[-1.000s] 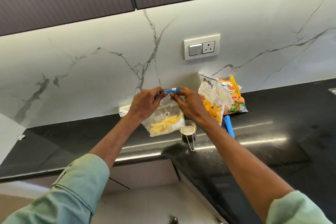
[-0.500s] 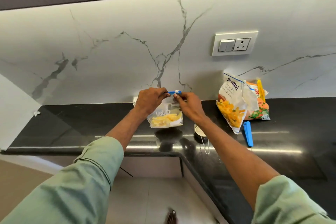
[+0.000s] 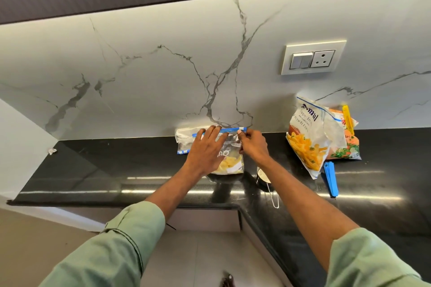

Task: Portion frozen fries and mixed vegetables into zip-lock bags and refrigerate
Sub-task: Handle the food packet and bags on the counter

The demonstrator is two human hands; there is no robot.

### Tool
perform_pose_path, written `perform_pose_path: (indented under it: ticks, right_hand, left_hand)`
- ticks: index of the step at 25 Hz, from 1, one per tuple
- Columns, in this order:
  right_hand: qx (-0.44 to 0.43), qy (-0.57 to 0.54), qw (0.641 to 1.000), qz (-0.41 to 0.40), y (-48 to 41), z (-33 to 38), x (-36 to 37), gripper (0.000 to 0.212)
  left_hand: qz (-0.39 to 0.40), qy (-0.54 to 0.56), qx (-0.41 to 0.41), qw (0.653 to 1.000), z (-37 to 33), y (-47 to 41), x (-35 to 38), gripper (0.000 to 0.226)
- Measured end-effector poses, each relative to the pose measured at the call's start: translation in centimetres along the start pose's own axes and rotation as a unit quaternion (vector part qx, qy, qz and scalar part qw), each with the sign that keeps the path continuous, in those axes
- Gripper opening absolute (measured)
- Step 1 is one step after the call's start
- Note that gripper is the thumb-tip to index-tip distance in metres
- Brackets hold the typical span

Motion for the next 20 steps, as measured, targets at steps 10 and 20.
perform_pose_path:
  ticks: [10, 20]
  right_hand:
    - [-0.012, -0.011, 1.000, -0.023, -0.2, -0.9, -1.0, 0.034]
    - [-0.197, 0.295, 0.935, 0.024, 0.3, 0.8, 0.1, 0.052]
  left_hand:
    - [0.138, 0.100, -0.066, 0.983, -1.1, -0.8, 4.2, 0.044]
    - [0.081, 0.159, -0.068, 0.982, -0.8, -4.7, 2.8, 0.025]
Point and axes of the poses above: each hand's wrist, its own y-axis away from the middle knuckle, its own x-axis out of the palm, z = x × y, the point moved 6 cm from there along -y, towards the middle knuckle, and after that the axes turned 6 degrees about -y, right-handed, at the moved point
